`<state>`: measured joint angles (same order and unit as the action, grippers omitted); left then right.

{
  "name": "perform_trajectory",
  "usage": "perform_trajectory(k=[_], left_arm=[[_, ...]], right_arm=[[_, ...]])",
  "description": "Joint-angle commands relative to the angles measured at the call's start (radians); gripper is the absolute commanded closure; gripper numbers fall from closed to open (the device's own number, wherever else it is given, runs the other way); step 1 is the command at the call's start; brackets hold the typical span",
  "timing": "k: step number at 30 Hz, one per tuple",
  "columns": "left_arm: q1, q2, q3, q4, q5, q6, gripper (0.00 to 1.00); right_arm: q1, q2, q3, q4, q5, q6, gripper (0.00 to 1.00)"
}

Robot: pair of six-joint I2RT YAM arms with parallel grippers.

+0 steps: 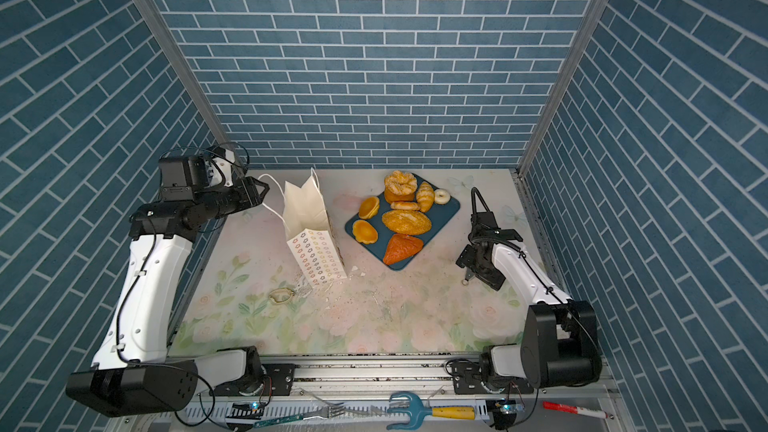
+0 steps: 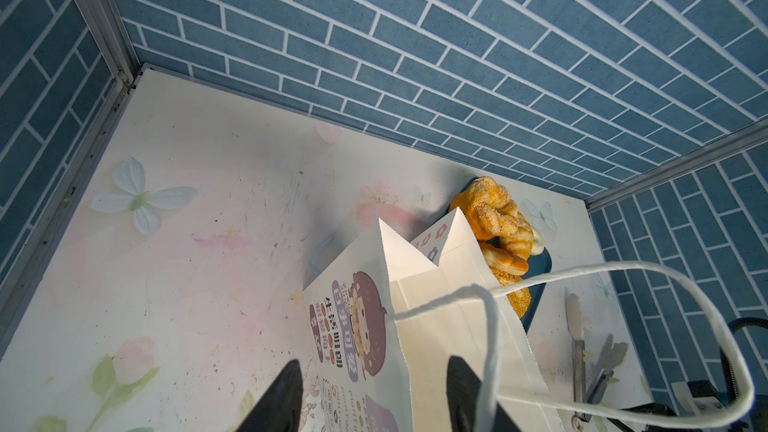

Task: Place the fake bread into the paper bag
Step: 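Lower the right gripper onto the metal tongs and close on them, then lift the metal tongs off the table with the right gripper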

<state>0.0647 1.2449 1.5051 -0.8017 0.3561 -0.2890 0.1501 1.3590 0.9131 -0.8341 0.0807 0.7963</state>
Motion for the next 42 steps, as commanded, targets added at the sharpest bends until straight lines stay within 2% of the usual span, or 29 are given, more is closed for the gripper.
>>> perform_trajectory(k=[1,8,17,26,31,42], left_arm=[[0.0,0.001,0.031,0.008,-0.015,0.005,0.43],[0.0,0.001,0.034,0.003,-0.022,0.008,0.42],[0.0,0.004,0.041,0.002,-0.026,0.005,0.42],[0.0,0.001,0.042,-0.007,-0.035,0.007,0.42],[0.0,0.001,0.035,-0.002,-0.032,0.007,0.42],[0.0,-0.007,0.029,-0.01,-0.04,0.019,0.42]], right_arm=[[-0.004,0.021,-0.005,0.032,0.031,0.064,0.1],[-0.007,0.071,0.006,0.048,0.066,0.083,0.11],[-0.011,0.136,0.006,0.158,0.118,0.16,0.2],[-0.01,0.213,0.035,0.21,0.109,0.155,0.23],[-0.009,0.229,0.038,0.236,0.101,0.13,0.24],[-0.011,0.324,0.064,0.232,0.045,0.054,0.31]])
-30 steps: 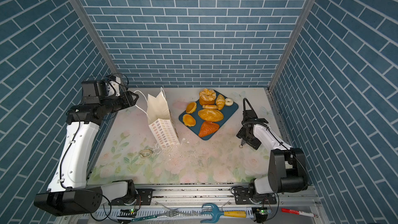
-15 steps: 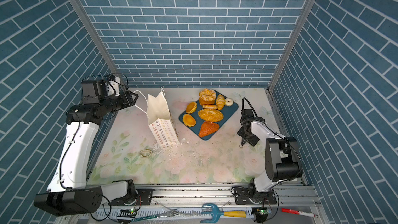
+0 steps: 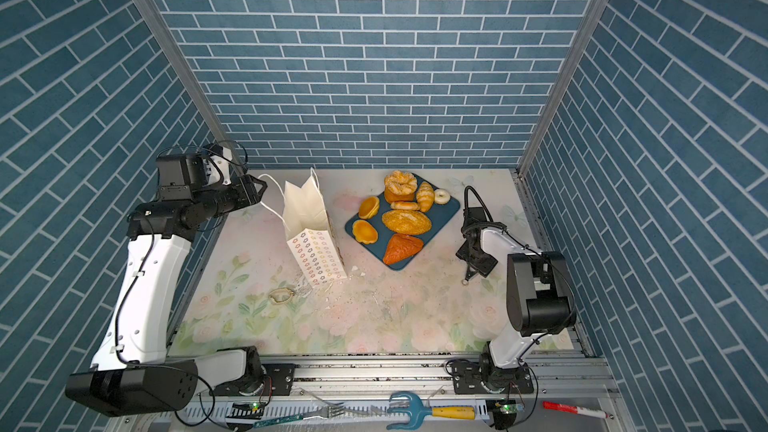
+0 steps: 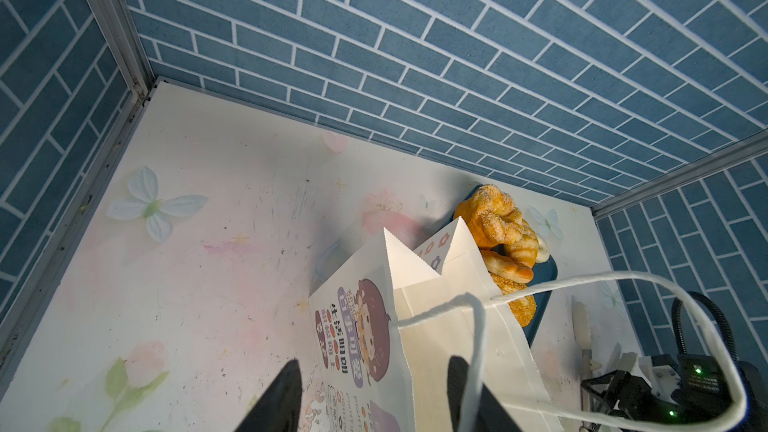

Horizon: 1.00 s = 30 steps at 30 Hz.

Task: Place the fake bread into the paper bag
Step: 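Lift the metal tongs off the table with the right gripper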

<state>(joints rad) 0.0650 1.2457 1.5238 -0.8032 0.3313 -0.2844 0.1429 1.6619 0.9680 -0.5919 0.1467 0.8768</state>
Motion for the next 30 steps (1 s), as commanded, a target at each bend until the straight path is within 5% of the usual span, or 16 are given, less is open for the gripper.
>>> perform_trajectory(k=[1,20,30], left_arm=[[-0.001,-0.007,0.011,-0.008,-0.015,0.017,0.42],[-0.001,-0.025,0.01,-0.012,-0.021,0.014,0.42],[-0.001,-0.026,0.007,-0.008,-0.023,0.014,0.43]], right_arm=[[-0.004,0.023,0.001,-0.006,-0.024,-0.03,0.31],[-0.048,-0.002,-0.111,0.107,-0.069,-0.163,0.39],[-0.048,-0.047,-0.086,0.067,-0.051,-0.226,0.51]])
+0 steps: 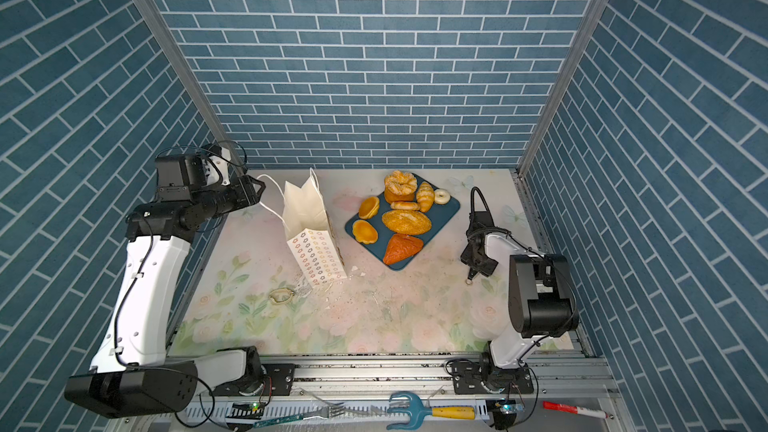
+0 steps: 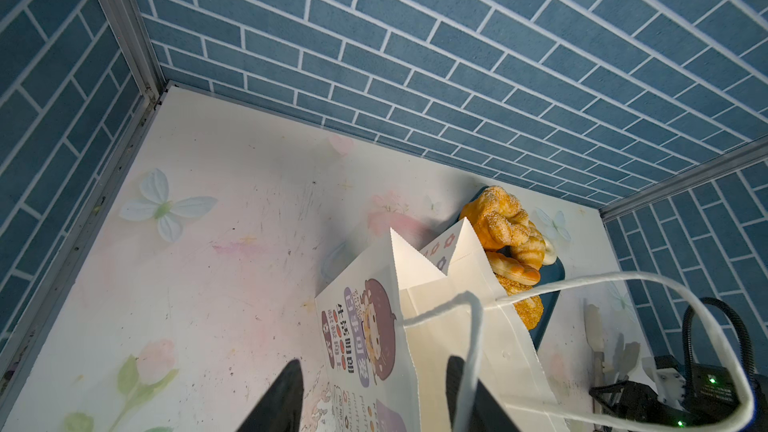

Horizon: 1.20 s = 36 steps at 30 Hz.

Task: Place the fake bread into the paper bag
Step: 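Lift the metal tongs off the table with the right gripper, then move the tongs with the right gripper over the breads on the blue tray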

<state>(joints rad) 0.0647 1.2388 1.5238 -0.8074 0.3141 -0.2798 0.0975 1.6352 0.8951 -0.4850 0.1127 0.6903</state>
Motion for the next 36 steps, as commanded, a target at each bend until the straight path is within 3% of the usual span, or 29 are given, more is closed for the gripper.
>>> perform_trajectory(k=[1,21,31,36], left_arm=[[0.0,-0.022,0.004,-0.001,-0.006,0.009,0.43],[0.0,-0.045,-0.006,0.026,0.005,-0.008,0.44],[0.0,-0.057,-0.006,0.022,0.01,-0.018,0.43],[0.0,-0.051,-0.007,0.008,0.0,-0.025,0.41]], right_arm=[[-0.004,-0.038,-0.009,-0.051,-0.008,-0.052,0.51],[-0.002,-0.261,0.236,-0.401,-0.005,-0.391,0.5],[-0.001,-0.305,0.381,-0.547,-0.024,-0.476,0.5],[0.009,-0.341,0.495,-0.66,-0.096,-0.505,0.51]])
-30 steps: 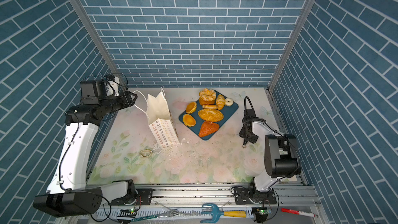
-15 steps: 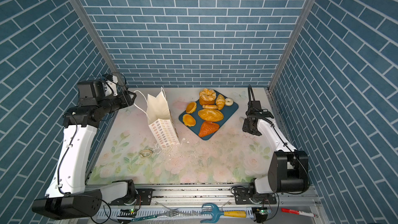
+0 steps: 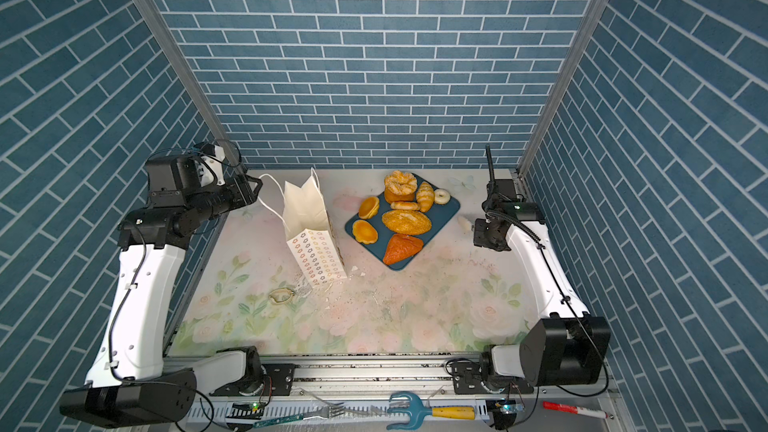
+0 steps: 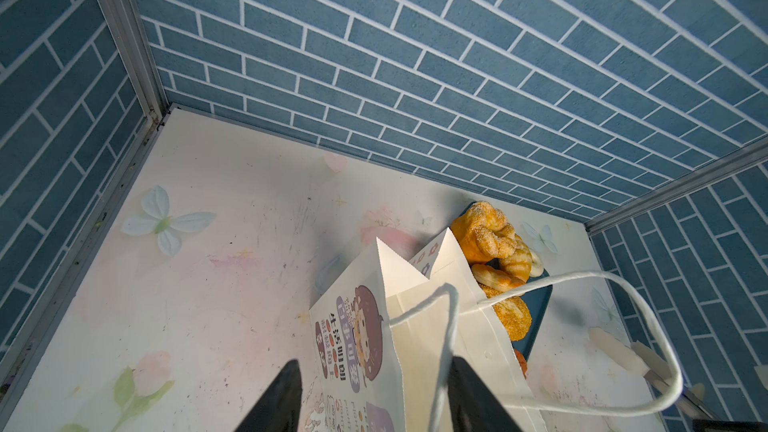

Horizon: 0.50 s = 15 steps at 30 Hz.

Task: Place the fake bread into the paper bag
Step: 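Move the tongs with the right gripper over the breads on the blue tray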

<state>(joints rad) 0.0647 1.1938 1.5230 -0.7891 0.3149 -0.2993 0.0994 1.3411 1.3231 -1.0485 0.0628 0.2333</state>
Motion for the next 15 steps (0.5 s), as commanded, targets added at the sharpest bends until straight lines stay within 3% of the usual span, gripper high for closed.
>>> perform_trajectory(k=[1,6,15], left_arm=[[-0.001,-0.003,-0.006,-0.012,0.0,-0.01,0.4],[0.0,-0.008,-0.012,-0.006,0.002,-0.014,0.39],[0.0,-0.032,-0.042,-0.009,-0.007,-0.004,0.39]], right_arm=[[0.015,-0.053,0.093,-0.121,-0.059,-0.054,0.51],[0.074,-0.074,0.192,-0.209,-0.104,-0.085,0.52],[0.283,-0.026,0.324,-0.235,-0.144,-0.082,0.53]])
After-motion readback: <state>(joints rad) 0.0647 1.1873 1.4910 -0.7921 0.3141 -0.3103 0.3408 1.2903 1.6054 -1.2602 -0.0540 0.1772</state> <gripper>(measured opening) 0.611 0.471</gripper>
